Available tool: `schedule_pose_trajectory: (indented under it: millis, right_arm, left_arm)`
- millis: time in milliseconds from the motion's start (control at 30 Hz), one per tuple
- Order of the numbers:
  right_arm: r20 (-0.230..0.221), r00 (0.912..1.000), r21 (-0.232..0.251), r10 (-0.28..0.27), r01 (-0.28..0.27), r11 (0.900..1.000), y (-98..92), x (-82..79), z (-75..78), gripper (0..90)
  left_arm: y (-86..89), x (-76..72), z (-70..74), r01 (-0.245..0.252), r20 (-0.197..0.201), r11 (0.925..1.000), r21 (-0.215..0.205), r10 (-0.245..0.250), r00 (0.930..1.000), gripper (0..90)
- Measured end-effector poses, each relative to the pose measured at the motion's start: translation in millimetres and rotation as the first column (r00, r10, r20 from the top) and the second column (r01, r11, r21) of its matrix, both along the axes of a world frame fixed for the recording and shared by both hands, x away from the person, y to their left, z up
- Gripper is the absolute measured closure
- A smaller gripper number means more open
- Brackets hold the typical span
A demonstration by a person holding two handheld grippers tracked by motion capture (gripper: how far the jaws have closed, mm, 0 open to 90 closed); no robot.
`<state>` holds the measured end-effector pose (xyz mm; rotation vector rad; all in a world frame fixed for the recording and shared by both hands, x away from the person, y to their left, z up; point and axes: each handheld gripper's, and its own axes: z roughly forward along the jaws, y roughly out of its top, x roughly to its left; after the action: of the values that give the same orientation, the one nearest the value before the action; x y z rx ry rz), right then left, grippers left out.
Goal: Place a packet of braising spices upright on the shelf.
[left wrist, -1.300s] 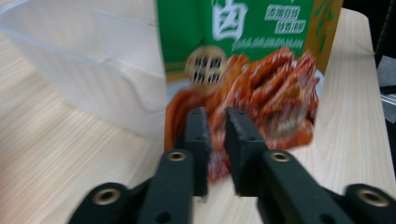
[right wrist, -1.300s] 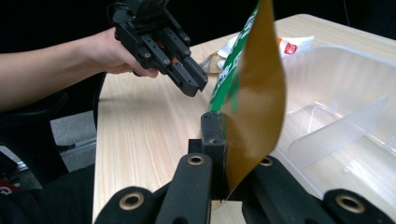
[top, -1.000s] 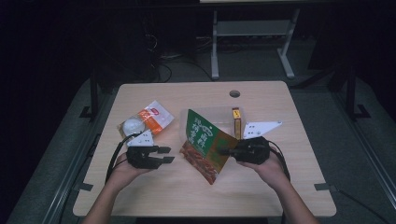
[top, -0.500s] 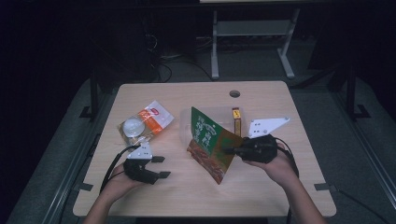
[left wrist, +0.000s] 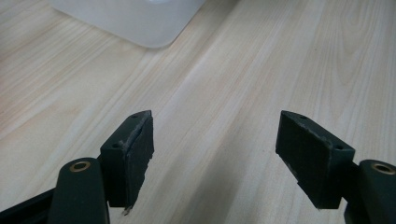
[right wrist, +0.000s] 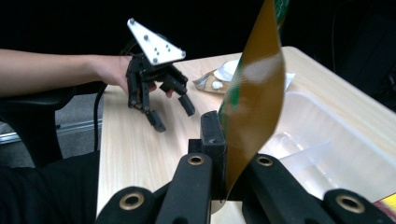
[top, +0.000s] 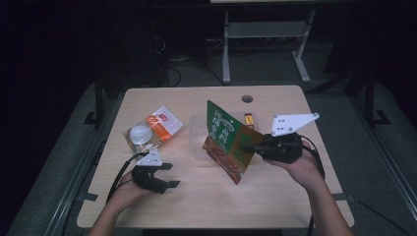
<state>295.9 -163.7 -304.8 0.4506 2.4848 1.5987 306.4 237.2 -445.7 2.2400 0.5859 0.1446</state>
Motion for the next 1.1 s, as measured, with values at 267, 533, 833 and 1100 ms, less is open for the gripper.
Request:
schedule_pose_trajectory:
  millis: [267,533,833,1100]
  right_arm:
    - [0.024,0.9995,0.0,-0.021,0.021,1.0,-4.6,9.5,11.3,90.0]
    - [0.034,0.9978,-0.015,-0.056,0.057,0.998,-6.4,27.5,15.5,90.0]
    - [0.038,0.9933,-0.027,-0.109,0.11,0.994,-3.8,51.8,24.4,90.0]
    - [0.038,0.9885,-0.045,-0.146,0.148,0.988,-4.5,65.2,25.1,90.0]
  left_arm:
    - [-1.5,0.5,-1.7,0.01,-0.007,0.9999,0.008,-0.01,0.9999,26.0]
    - [-0.7,2.2,-2.4,0.007,-0.014,0.9999,0.011,-0.007,0.9999,24.7]
    - [-3.1,2.0,-5.3,0.01,-0.028,0.9995,0.03,-0.009,0.9996,17.8]
    - [-4.5,1.9,-7.2,0.022,-0.033,0.9991,0.037,-0.021,0.9992,17.4]
